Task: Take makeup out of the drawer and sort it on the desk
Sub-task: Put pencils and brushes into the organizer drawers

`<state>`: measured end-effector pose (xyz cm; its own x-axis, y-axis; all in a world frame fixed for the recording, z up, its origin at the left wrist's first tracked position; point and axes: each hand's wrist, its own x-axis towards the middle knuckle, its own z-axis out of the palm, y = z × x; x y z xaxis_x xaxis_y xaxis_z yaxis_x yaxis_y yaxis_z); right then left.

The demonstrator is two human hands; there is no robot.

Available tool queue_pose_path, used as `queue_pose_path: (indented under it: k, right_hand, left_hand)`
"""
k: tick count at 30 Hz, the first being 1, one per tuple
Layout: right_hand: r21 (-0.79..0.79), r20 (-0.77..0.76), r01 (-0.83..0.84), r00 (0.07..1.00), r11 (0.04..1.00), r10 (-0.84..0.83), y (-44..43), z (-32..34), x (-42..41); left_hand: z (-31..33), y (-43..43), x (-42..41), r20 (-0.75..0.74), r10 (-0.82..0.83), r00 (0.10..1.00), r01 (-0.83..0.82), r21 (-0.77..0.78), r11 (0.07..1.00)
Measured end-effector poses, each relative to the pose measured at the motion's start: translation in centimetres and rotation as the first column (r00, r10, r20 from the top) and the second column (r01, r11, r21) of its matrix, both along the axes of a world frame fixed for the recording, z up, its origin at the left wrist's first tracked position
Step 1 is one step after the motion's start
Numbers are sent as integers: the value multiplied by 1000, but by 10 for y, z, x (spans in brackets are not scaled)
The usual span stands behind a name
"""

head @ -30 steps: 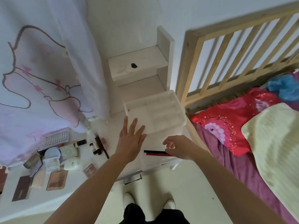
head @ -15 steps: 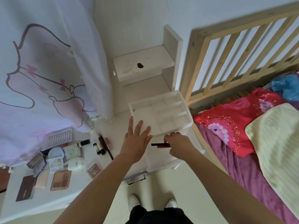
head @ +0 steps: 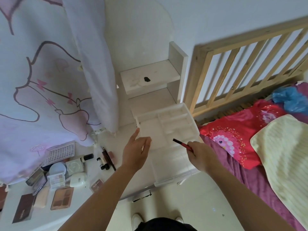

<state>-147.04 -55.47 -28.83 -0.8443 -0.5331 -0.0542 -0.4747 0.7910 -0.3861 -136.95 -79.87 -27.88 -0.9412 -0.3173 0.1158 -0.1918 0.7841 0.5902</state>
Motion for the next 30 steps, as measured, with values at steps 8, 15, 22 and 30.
queue_pose_path:
  k: [8, 15, 22, 30]
  right_hand:
    - [-241, 52, 69, 997, 968, -58, -73, 54, -15]
    - [-403, 206, -185, 936, 897, 285, -208, 78, 35]
    - [-88, 580, -108, 803, 990, 139, -269, -24, 68]
    - [125, 680, 135, 710, 983, -184, -262, -123, 82]
  left_hand:
    - [27, -58, 11, -222, 324, 920, -306, 110, 946]
    - [0, -122, 74, 106, 350, 931, -353, 7, 936]
    - [-61, -155, 135, 479, 231, 847, -245, -35, 969]
    - [-131, -166, 158, 686, 61, 725, -115, 34, 993]
